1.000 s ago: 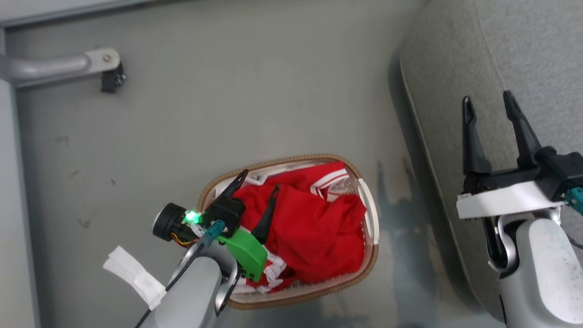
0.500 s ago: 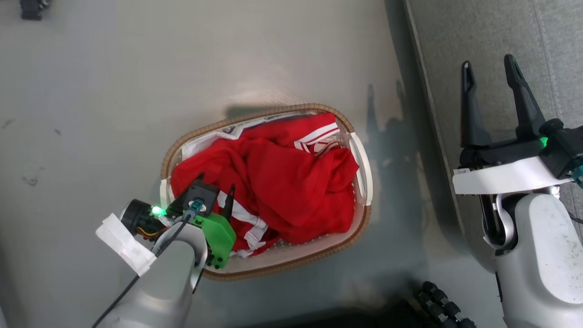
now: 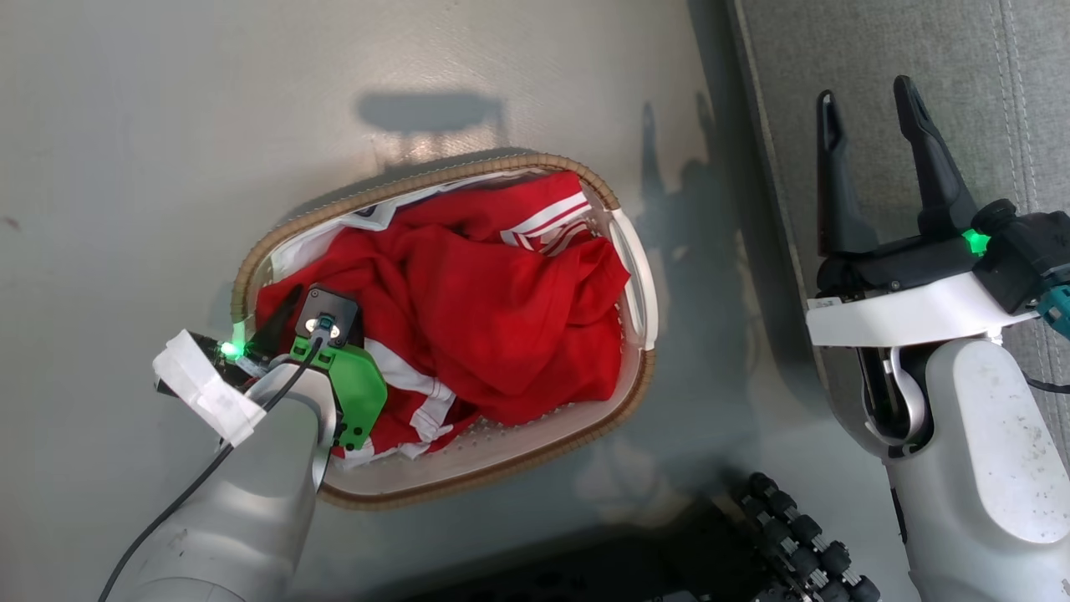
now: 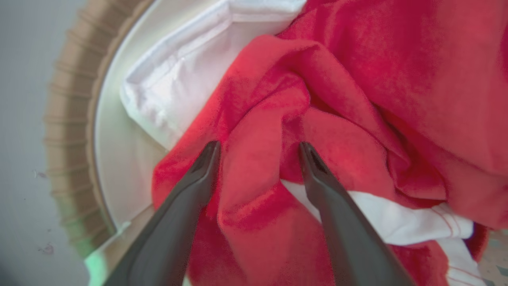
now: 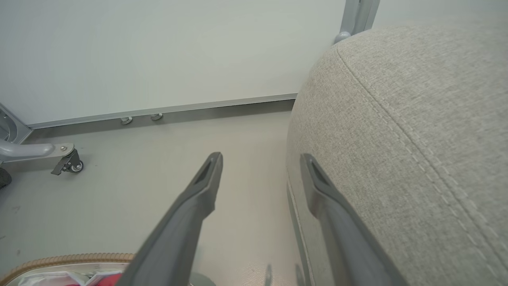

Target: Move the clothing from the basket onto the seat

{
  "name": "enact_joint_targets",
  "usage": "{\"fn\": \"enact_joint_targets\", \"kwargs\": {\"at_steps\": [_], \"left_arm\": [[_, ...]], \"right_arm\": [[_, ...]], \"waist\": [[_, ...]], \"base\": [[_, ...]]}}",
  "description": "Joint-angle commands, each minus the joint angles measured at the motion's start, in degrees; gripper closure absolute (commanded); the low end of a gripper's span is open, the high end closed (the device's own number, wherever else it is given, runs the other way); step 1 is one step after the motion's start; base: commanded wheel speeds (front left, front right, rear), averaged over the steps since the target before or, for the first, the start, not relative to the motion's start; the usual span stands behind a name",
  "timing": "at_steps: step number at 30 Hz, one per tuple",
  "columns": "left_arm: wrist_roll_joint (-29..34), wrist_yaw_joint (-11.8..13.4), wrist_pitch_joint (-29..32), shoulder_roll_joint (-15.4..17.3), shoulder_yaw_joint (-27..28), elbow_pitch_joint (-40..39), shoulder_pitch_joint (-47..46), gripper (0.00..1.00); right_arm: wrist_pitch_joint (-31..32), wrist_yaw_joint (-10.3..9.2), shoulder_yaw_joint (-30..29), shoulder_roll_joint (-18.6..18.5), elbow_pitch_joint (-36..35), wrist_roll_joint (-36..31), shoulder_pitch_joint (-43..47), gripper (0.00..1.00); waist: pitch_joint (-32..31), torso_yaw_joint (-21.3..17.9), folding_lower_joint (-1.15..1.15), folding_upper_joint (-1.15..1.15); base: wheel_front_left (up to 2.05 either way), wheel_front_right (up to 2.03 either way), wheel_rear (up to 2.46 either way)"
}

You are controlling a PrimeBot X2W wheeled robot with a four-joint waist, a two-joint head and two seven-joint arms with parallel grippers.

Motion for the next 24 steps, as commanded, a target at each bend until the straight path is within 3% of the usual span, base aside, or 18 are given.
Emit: {"fn": "enact_joint_targets", "kwargs": {"at_steps": [1, 4, 5, 6, 7, 9, 24], "left_arm": [[-0.07, 0.52, 0.58, 0.67, -0.05, 0.57, -1.00, 0.00], [-0.54, 0.93, 2.32, 1.12, -0.15, 1.30, -1.25, 0.00], [-0.68, 0.51, 3.06, 1.06, -0.27, 1.49, -1.25, 0.05], [-0.83, 0.46, 3.69, 1.02, -0.25, 1.70, -1.17, 0.31], [-0.90, 0.33, 4.34, 1.00, -0.24, 1.88, -1.03, 0.69], [-1.05, -0.07, 4.87, 1.05, -0.37, 2.08, -0.65, 1.00], [-2.44, -3.91, -1.21, -0.97, -3.06, 0.49, 3.06, 1.00]], "right_arm": [[-0.28, -0.04, 0.27, -0.17, -0.01, 0.53, -0.53, 0.00], [-0.28, -0.04, 0.94, -0.17, 0.17, 1.31, -0.53, 0.00], [-0.28, -0.04, 1.13, -0.18, 0.22, 1.53, -0.49, 0.00], [-0.28, -0.04, 1.27, -0.18, 0.27, 1.63, -0.45, 0.00], [-0.28, -0.04, 1.41, -0.17, 0.31, 1.86, -0.37, 0.00], [-0.28, -0.04, 1.58, -0.17, 0.43, 1.99, -0.14, 0.00], [-0.28, -0.04, 1.34, -0.19, 2.38, 0.44, 2.99, 0.00]], "waist": [[0.52, -0.83, -0.01, 0.00], [0.52, -1.45, -0.01, 0.00], [0.47, -1.64, -0.01, 0.00], [0.41, -1.78, -0.01, 0.00], [0.31, -1.93, -0.01, 0.00], [0.00, -2.14, -0.01, 0.00], [-8.10, -0.24, -0.01, 0.00]], "base": [[0.00, 0.00, 0.00], [0.00, 0.00, 0.00], [0.00, 0.00, 0.00], [0.00, 0.00, 0.00], [0.00, 0.00, 0.00], [0.00, 0.00, 0.00], [0.00, 0.00, 0.00]]}}
